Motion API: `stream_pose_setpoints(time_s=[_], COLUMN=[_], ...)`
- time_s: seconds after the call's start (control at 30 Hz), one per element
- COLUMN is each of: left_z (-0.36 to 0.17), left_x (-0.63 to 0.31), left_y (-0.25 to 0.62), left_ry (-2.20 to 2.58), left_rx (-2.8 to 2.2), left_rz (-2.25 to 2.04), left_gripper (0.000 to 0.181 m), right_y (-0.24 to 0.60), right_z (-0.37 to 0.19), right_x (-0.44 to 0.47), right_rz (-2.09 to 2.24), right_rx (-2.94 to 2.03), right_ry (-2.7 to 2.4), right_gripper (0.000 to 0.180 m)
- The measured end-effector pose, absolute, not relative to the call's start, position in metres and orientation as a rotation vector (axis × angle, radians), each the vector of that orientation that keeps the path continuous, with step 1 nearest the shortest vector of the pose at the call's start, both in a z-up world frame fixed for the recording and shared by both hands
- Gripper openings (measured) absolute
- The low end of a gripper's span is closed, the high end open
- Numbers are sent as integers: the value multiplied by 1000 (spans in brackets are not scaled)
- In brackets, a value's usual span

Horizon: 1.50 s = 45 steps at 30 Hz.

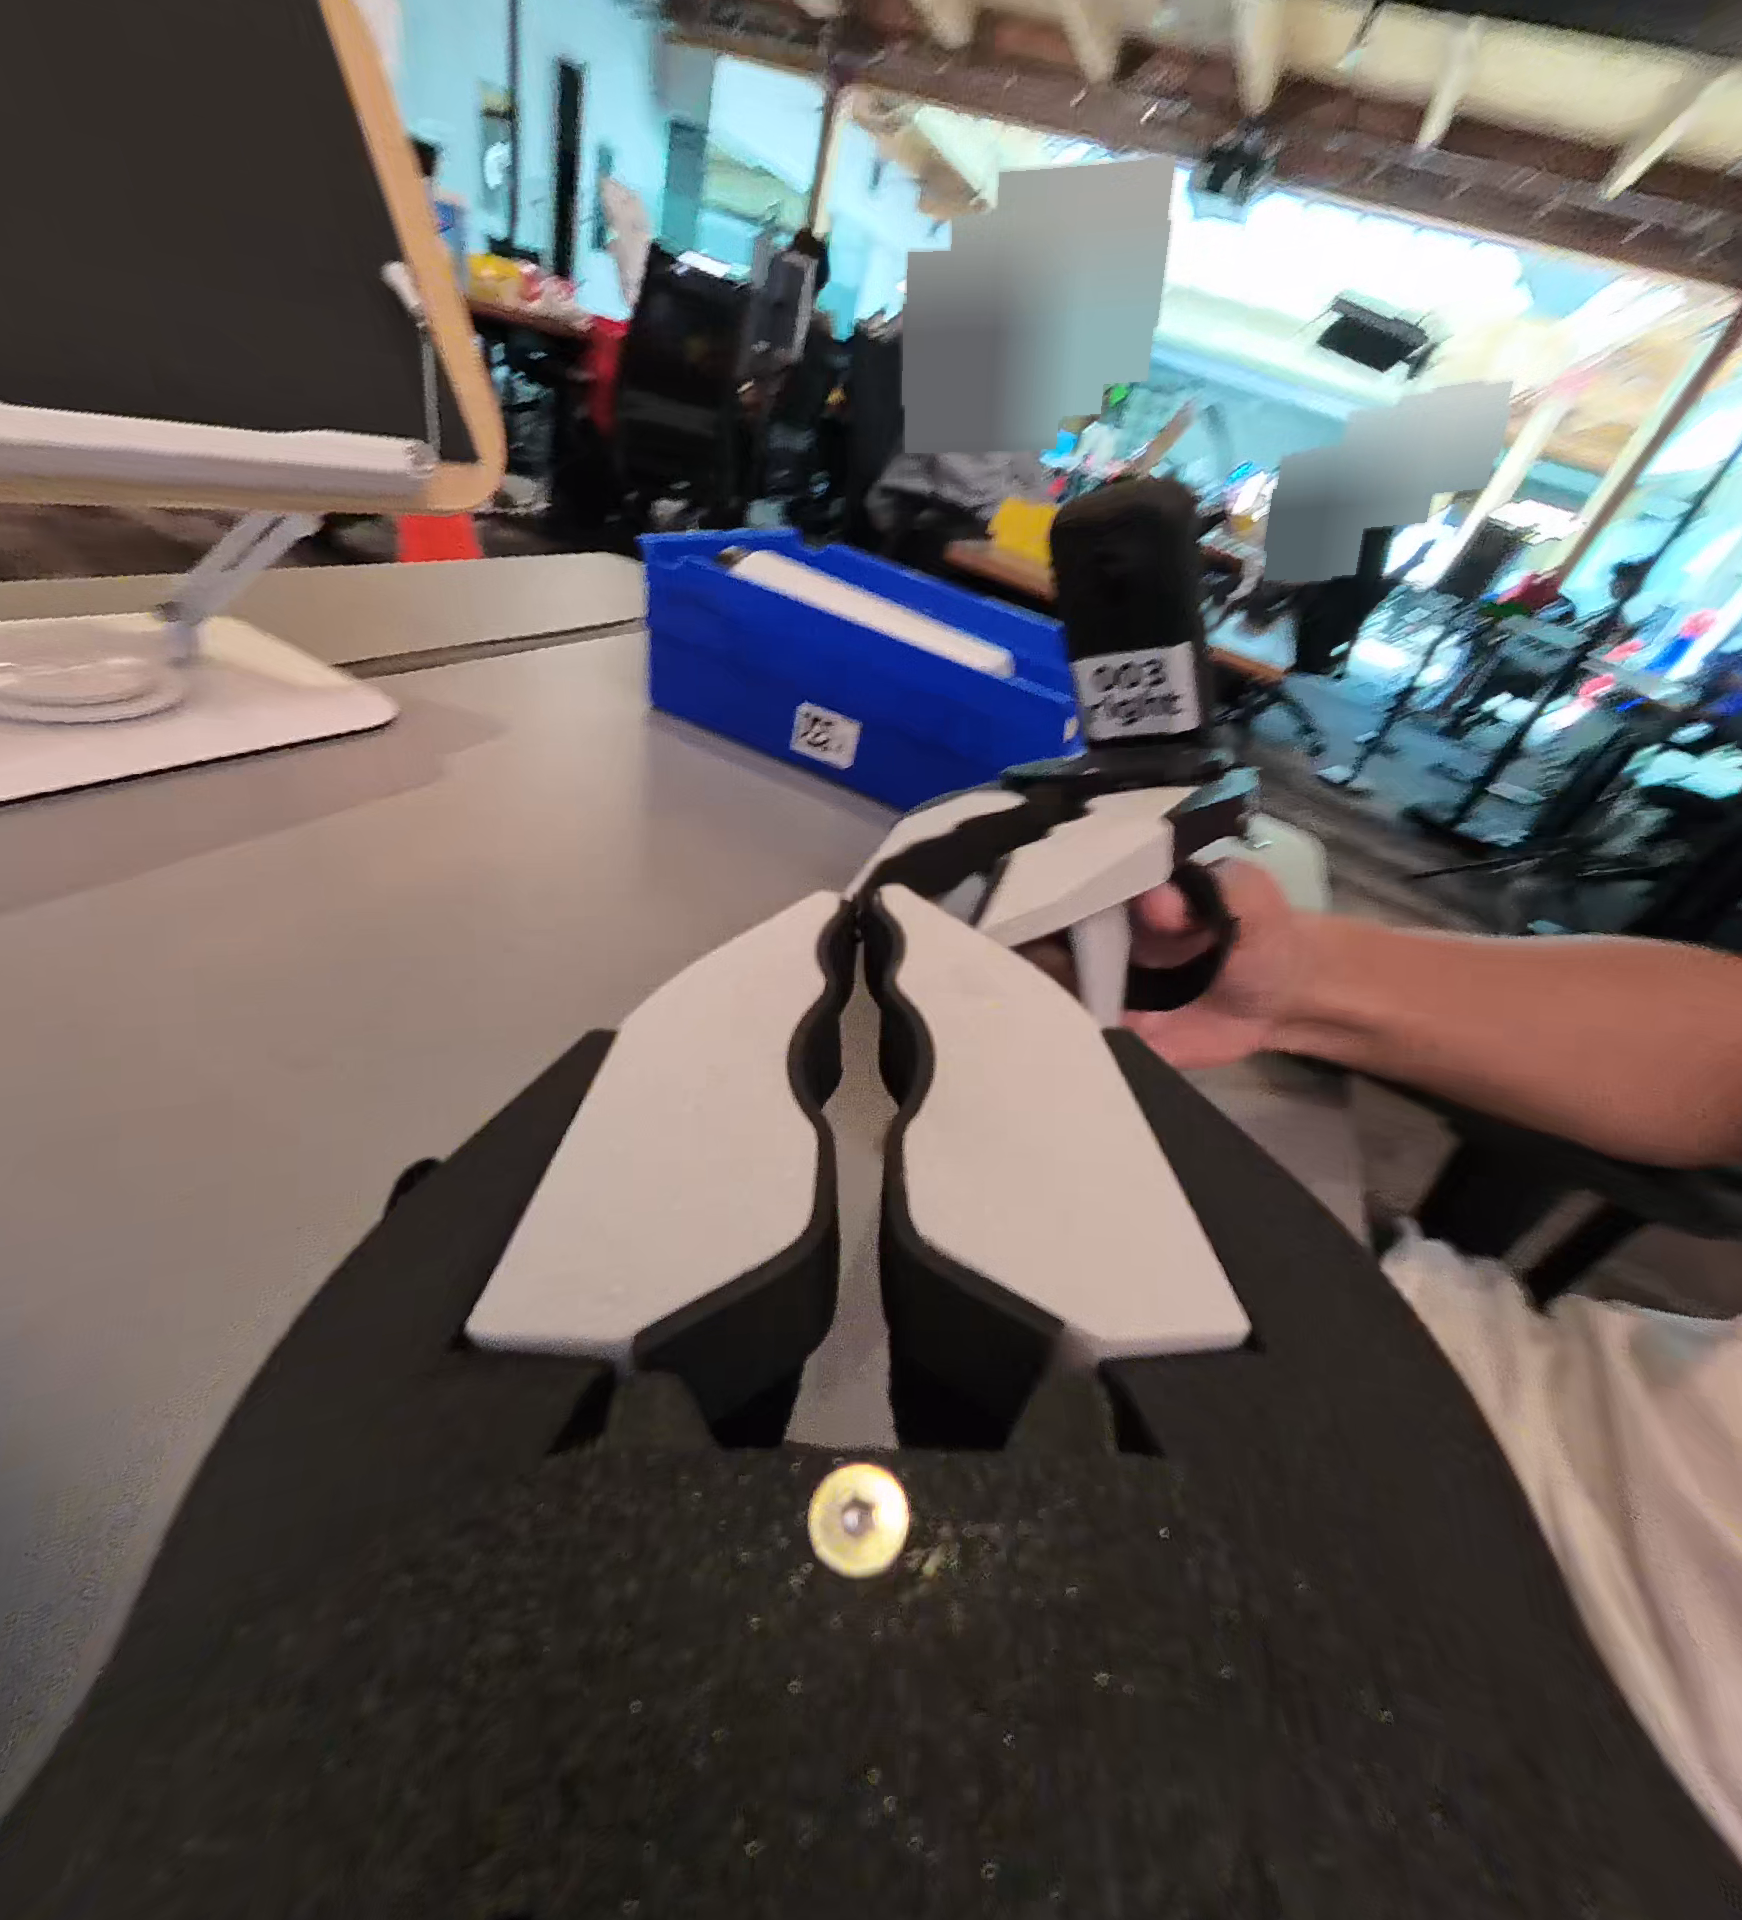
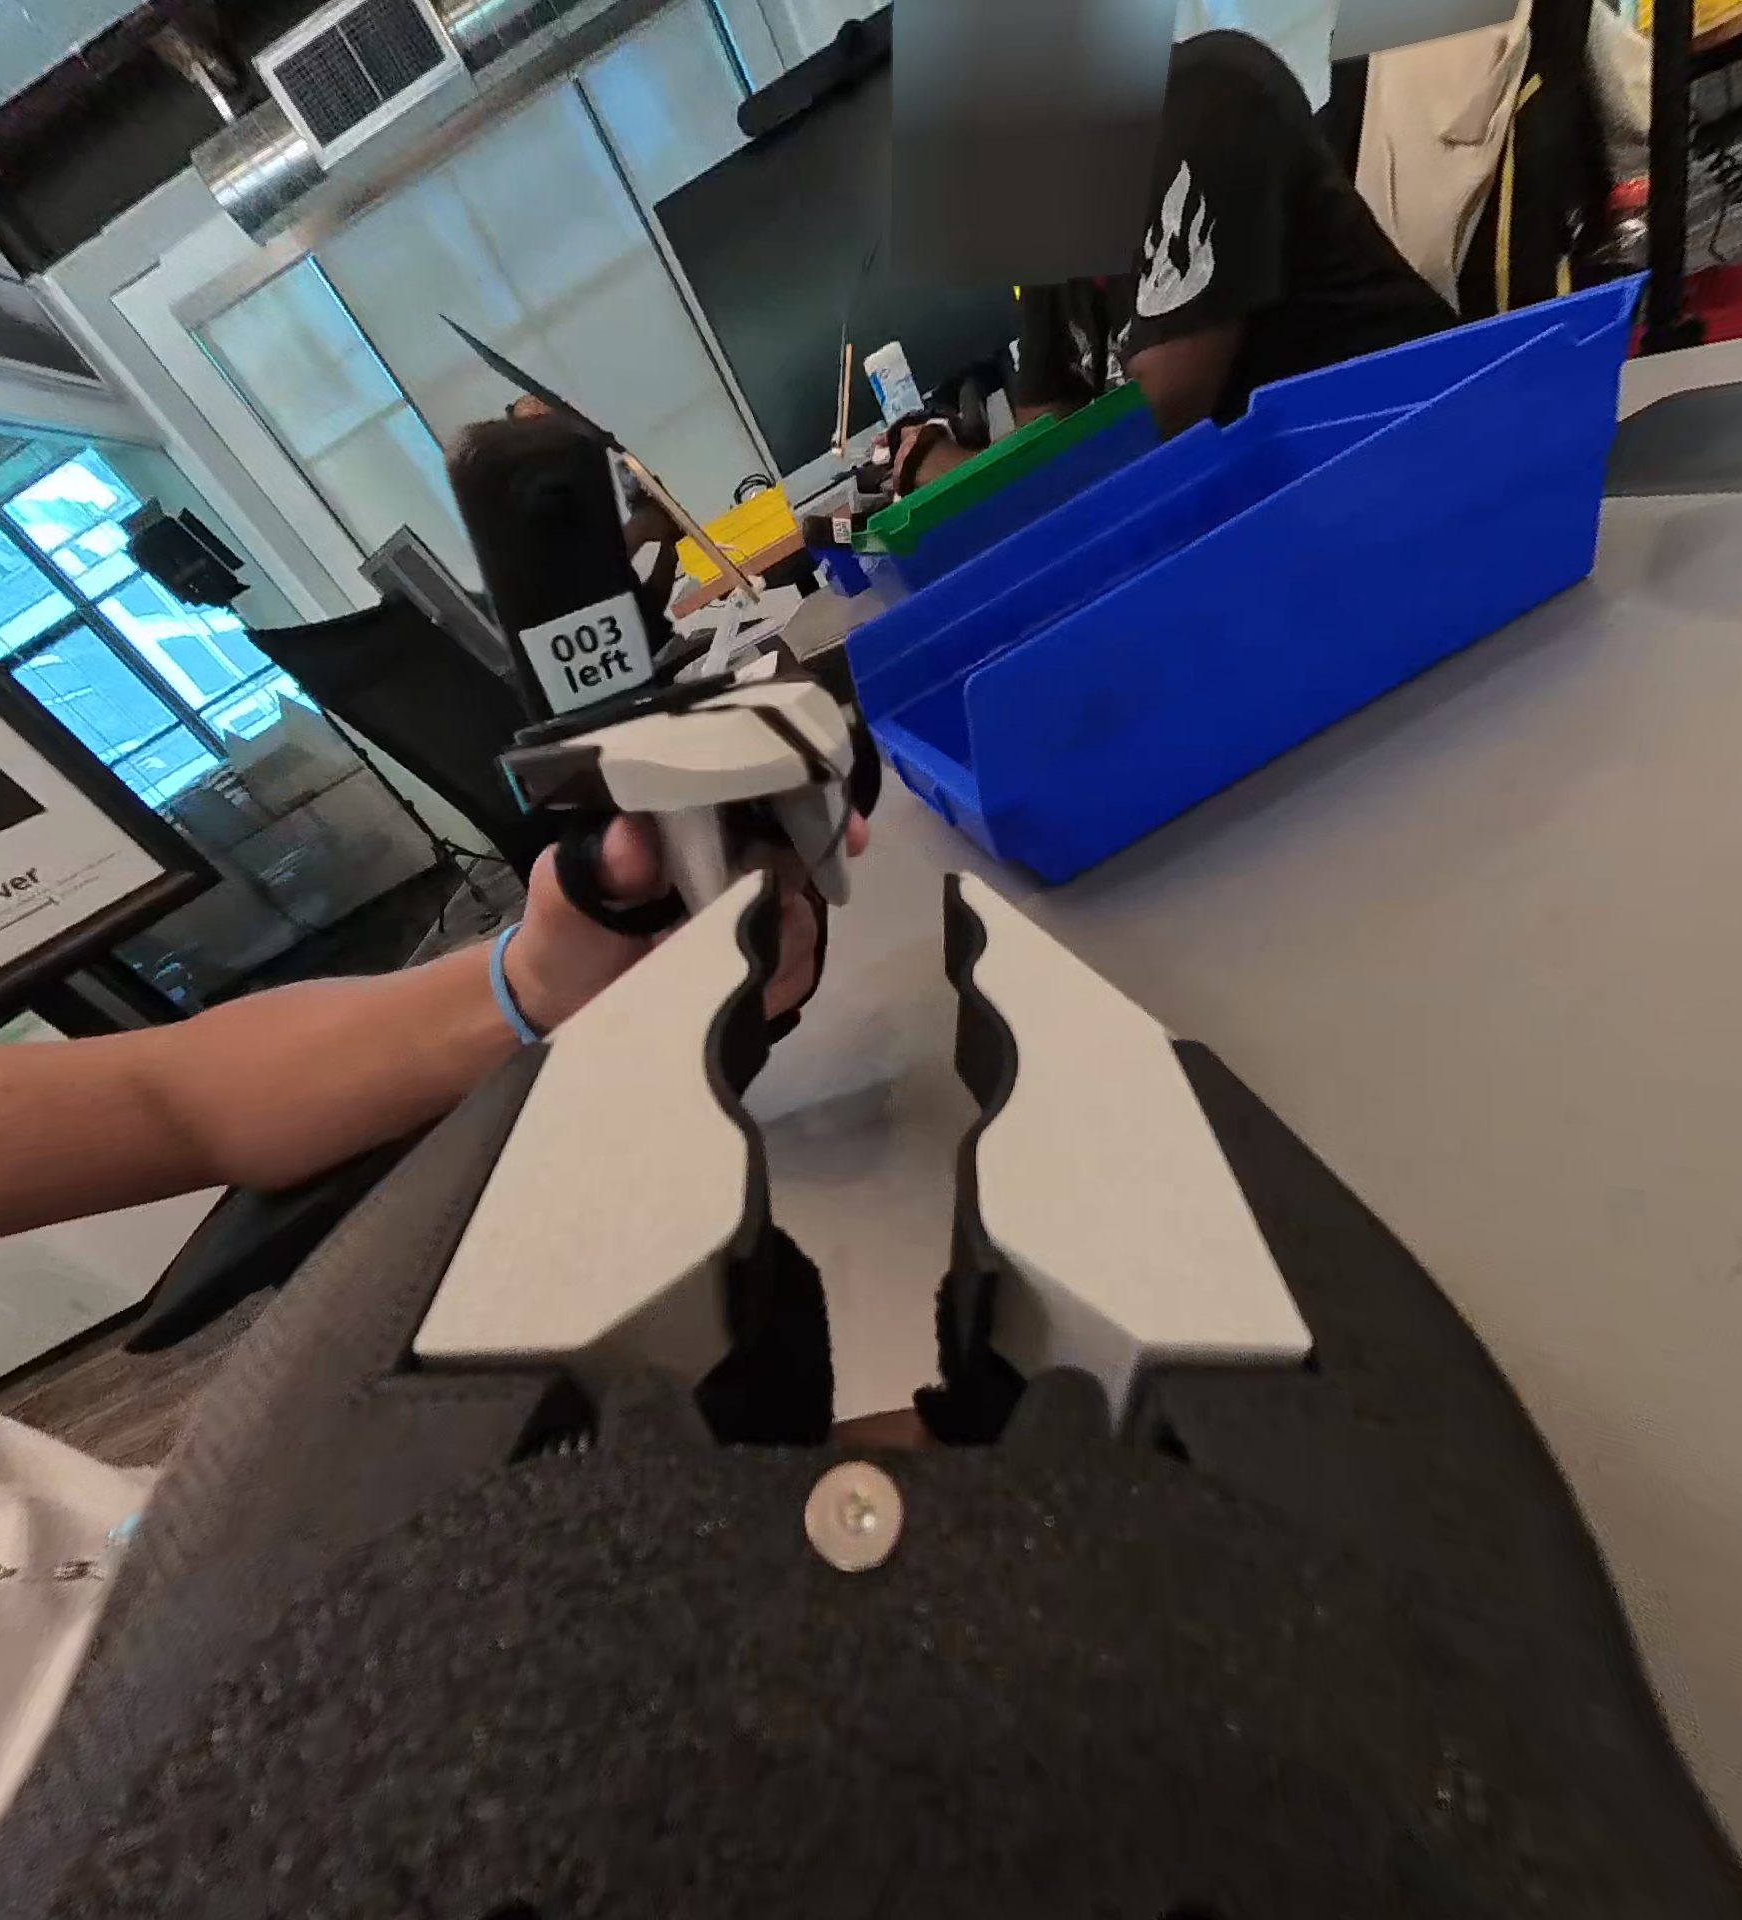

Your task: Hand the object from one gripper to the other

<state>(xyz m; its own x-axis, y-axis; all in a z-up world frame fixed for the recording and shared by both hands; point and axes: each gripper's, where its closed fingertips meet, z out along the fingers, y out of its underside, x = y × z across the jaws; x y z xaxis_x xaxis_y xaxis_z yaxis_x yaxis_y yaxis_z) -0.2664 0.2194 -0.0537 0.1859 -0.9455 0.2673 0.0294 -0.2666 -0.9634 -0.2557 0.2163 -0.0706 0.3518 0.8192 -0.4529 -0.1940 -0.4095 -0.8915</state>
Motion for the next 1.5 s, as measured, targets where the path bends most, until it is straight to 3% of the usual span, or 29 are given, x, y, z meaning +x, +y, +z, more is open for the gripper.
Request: stream_pose_setpoints(time_s=[0.03,0.37,0.57,0.77,1.0,1.13,1.23,1.5], left_z=[-50,-48,-54,-76,-101,-114,-117,-121], left_x=[-266,-262,-260,-260,-260,-252,-253,-255], left_y=[215,200,198,208,216,207,206,211], left_ry=[921,968,1016,1118,1311,1391,1422,1432], left_rx=[-1464,-1418,-1417,-1484,-1439,-1456,-1451,-1468], left_rz=[-1319,-1469,-1427,-1181,-683,-667,-648,-603], left_gripper=[1,1,1,18,17,14,2,1], right_y=[214,197,201,227,226,213,212,211], right_z=[-71,-58,-64,-93,-112,-113,-114,-107], right_x=[-257,-262,-257,-225,-231,-255,-256,-255], right_rz=[1266,1375,1325,606,-334,-446,-486,-422], right_rx=[-1604,-1523,-1573,-1653,-1333,-1199,-1165,-1151], right_ry=[-588,-641,-675,-911,-1346,-1424,-1444,-1405], right_gripper=[31,3,0,0,0,0,0,0])
